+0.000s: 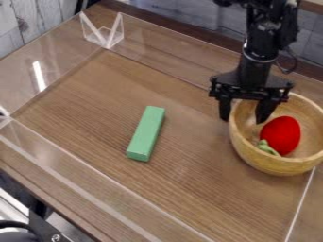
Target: Remove the green stick from the brown bowl and put it on the table
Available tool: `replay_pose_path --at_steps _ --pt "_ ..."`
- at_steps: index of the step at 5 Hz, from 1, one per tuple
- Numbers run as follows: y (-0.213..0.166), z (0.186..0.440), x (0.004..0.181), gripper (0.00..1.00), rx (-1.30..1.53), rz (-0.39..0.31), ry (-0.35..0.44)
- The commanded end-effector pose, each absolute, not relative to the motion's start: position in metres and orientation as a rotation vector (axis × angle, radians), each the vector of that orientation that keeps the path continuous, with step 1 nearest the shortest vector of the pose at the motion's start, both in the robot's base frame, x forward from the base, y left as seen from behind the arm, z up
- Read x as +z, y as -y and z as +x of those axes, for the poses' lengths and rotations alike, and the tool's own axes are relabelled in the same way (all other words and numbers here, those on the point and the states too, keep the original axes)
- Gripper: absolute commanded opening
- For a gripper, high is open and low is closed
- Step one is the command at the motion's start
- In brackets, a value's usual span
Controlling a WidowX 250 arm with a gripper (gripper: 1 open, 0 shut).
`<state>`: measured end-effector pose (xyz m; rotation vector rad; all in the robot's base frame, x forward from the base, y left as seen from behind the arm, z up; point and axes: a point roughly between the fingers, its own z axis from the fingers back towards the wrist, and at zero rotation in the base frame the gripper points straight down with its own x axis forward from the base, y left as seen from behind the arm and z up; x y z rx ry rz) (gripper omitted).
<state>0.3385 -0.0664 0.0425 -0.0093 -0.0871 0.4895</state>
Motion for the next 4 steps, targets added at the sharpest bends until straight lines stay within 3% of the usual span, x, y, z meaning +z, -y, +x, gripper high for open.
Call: replay_pose_path --at_steps 1,4 --pt "0.075 0.342 0.064 0.0 0.479 -0.051 0.156" --pt "0.062 0.337 0.065 0.0 0.571 -0.053 0.155"
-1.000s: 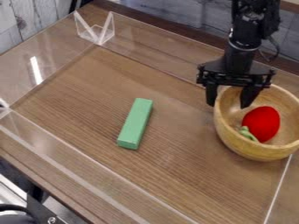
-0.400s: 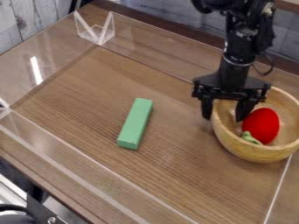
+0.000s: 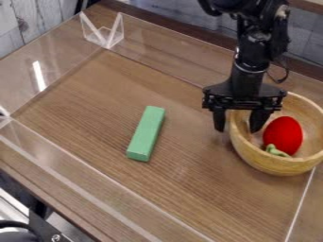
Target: Remove the green stick from the brown bowl and put it on the table
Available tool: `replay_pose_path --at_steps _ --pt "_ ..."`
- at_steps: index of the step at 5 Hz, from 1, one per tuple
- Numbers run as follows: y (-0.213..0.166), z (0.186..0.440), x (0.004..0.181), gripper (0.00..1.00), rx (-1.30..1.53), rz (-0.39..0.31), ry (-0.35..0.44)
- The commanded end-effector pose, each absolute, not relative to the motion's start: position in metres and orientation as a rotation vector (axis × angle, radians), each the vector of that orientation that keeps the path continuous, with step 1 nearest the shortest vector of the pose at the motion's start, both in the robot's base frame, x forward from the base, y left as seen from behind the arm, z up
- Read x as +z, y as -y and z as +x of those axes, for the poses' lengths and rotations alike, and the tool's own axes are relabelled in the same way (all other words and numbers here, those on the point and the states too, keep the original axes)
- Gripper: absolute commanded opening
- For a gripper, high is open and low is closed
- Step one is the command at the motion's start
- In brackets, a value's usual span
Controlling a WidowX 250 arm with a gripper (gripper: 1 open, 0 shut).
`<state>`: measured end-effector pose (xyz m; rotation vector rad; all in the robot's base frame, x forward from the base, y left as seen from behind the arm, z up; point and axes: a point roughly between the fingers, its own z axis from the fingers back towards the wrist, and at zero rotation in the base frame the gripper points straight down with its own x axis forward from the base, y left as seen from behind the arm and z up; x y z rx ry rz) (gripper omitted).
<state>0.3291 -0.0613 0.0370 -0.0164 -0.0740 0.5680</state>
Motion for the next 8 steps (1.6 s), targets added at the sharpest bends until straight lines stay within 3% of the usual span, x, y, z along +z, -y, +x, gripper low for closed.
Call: replay_pose_path --at_steps 1,3,5,6,7,8 --pt "0.063 0.337 0.069 0.0 0.622 -0.051 0.155" --pt "0.064 0.346 0.074 0.0 0.713 -0.048 0.155" --pt "0.07 0.339 0.083 0.0 0.796 -0.042 0.153" --pt "0.07 0.338 0.078 0.0 0.9 -0.033 0.154" --pt "0.061 0.335 0.09 1.0 0.927 -0.057 0.144" --pt "0.052 0.331 0.104 1.0 0.956 -0.082 0.134"
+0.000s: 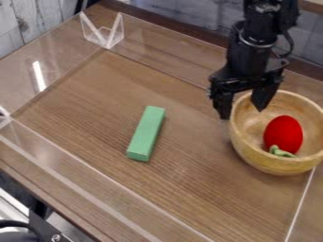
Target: Remove the green stick from the brown bowl and put it on the table
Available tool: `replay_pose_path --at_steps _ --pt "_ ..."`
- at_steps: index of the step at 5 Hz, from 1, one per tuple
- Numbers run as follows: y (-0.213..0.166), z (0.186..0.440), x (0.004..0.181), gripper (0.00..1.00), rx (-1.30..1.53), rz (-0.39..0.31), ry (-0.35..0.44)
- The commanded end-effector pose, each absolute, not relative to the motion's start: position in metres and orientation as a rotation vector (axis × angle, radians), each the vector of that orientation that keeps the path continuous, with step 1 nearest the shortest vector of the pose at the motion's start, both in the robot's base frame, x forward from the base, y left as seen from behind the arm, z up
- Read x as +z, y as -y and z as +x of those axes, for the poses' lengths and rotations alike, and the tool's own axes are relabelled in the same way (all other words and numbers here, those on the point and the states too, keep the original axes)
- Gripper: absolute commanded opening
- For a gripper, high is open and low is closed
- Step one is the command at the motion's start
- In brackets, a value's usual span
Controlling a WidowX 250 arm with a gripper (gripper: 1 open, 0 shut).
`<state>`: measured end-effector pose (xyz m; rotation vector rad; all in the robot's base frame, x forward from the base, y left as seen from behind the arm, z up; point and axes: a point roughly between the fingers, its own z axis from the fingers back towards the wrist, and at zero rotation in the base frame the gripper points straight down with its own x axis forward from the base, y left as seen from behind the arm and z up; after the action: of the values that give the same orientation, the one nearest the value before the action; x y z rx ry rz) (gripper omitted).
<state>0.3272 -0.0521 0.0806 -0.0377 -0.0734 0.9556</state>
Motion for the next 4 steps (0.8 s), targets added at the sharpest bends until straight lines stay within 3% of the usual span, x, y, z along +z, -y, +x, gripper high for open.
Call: replay_pose_path --at_steps 1,4 --pt "0.037 0.321 0.117 1.0 0.965 -0.09 0.131" --pt "0.007 0.285 0.132 1.0 0.858 -0.075 0.124"
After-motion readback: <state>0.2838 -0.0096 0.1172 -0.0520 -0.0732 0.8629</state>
